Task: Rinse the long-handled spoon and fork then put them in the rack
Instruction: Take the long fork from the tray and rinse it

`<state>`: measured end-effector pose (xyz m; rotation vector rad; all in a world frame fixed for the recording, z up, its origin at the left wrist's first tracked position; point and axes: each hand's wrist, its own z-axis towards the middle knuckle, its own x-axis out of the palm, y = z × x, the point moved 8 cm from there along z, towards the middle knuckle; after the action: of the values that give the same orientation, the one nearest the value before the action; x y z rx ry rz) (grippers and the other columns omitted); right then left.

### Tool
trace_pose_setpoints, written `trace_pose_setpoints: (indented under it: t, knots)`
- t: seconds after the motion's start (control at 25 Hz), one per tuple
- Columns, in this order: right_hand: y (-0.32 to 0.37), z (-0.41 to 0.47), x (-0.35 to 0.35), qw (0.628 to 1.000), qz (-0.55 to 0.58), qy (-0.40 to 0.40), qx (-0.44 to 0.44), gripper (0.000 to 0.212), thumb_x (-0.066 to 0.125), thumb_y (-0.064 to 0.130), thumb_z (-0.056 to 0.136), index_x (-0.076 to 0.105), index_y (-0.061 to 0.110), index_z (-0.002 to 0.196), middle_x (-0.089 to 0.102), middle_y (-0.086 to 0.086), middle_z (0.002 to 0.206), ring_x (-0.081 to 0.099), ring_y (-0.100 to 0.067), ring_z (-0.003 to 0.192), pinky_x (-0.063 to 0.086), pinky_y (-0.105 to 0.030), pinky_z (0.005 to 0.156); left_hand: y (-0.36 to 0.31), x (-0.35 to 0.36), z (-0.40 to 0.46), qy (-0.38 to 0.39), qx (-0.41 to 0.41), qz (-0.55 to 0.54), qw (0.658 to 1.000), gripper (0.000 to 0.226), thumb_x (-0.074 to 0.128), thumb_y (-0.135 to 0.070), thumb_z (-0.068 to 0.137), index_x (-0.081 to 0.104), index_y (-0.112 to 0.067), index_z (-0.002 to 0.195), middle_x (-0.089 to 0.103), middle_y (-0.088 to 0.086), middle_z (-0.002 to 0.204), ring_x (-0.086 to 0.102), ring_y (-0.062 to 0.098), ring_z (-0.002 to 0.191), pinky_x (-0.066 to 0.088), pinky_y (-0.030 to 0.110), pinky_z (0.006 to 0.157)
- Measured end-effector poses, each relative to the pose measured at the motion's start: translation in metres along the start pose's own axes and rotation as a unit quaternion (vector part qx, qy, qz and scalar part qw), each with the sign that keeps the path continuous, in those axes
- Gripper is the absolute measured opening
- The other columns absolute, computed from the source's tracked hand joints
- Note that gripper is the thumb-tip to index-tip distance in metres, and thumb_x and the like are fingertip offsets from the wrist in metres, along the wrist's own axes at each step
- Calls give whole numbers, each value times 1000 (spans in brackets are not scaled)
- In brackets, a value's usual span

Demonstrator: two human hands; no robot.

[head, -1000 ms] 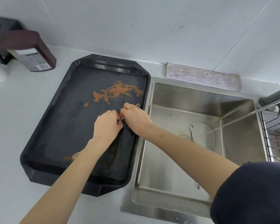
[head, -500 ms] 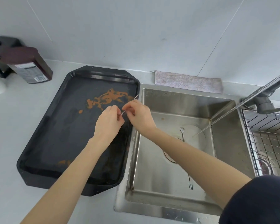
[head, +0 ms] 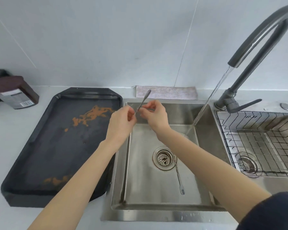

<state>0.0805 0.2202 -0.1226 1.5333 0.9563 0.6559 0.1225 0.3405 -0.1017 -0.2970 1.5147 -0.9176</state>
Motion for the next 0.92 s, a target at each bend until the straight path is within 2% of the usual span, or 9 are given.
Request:
trace_pose_setpoints:
  t: [0.08, 0.2, 0.28, 0.4, 0.48, 0.6, 0.72, 0.8, 0.92]
  knots:
    - [3, 0, -20, 1000, 20, -19, 3, 28, 63, 7, 79, 45, 25, 67, 61, 4, 80, 60, -20, 83, 52, -42, 93, -15, 7, -1, -4, -12, -47, 999, 14, 56, -11, 86, 64, -5, 96, 60, 1, 82, 54, 15, 75, 39, 9, 63]
    - [3, 0, -49, 999, 30, -39, 2, 27, 65, 8, 77, 47, 26, 68, 64, -1, 84, 64, -27, 89, 50, -49, 96, -33, 24, -7, 14, -44, -127, 991, 10, 57, -12, 86, 64, -9, 92, 58, -7, 69, 53, 0, 61, 38, -4, 56]
    - [1, -2, -65, 998, 45, -41, 5, 25, 65, 8, 78, 48, 25, 71, 65, -3, 84, 64, -27, 83, 51, -46, 94, -43, 40, -11, 47, -61, -188, 979, 8, 56, -9, 87, 63, -9, 90, 58, -8, 66, 56, -4, 52, 42, 1, 53]
    - [-4, -5, -86, 996, 76, -34, 18, 14, 62, 7, 83, 54, 19, 81, 63, 0, 78, 59, -18, 73, 52, -31, 78, -53, 64, -19, 96, -105, -288, 947, 15, 52, -5, 89, 60, -14, 80, 59, -2, 68, 57, 2, 51, 47, 19, 62]
    - [-5, -9, -95, 997, 74, -18, 25, 9, 61, 8, 85, 61, 16, 89, 62, 3, 75, 58, -13, 74, 49, -22, 70, -60, 76, -25, 120, -128, -329, 928, 14, 49, -4, 91, 59, -12, 85, 59, -1, 70, 57, 2, 52, 48, 22, 65]
    - [-11, -10, -109, 998, 46, -9, 32, 20, 60, 10, 85, 66, 11, 104, 61, 1, 78, 56, -12, 76, 46, -18, 67, -69, 93, -31, 155, -147, -355, 910, 11, 46, -6, 93, 57, -9, 96, 59, 0, 73, 56, 10, 63, 50, 23, 71]
    - [-16, -11, -119, 999, 43, -11, 25, 13, 61, 8, 84, 68, 17, 89, 61, 3, 71, 56, -12, 71, 49, -25, 72, -73, 107, -36, 187, -157, -359, 901, 15, 44, -9, 95, 57, -10, 101, 61, -1, 76, 58, 9, 67, 51, 20, 73]
    - [-18, -11, -125, 999, 45, -18, 21, 19, 60, 7, 85, 65, 24, 76, 60, 3, 69, 56, -12, 66, 51, -31, 78, -76, 114, -39, 198, -155, -355, 901, 15, 45, -8, 94, 59, -10, 99, 61, -2, 76, 59, 7, 66, 50, 19, 72]
    - [-22, -13, -133, 998, 50, -25, 18, 17, 59, 6, 85, 64, 22, 79, 59, 1, 67, 56, -11, 62, 48, -21, 66, -80, 123, -41, 198, -154, -358, 900, 20, 46, -6, 94, 61, -14, 85, 61, 1, 74, 54, 13, 65, 46, 23, 72]
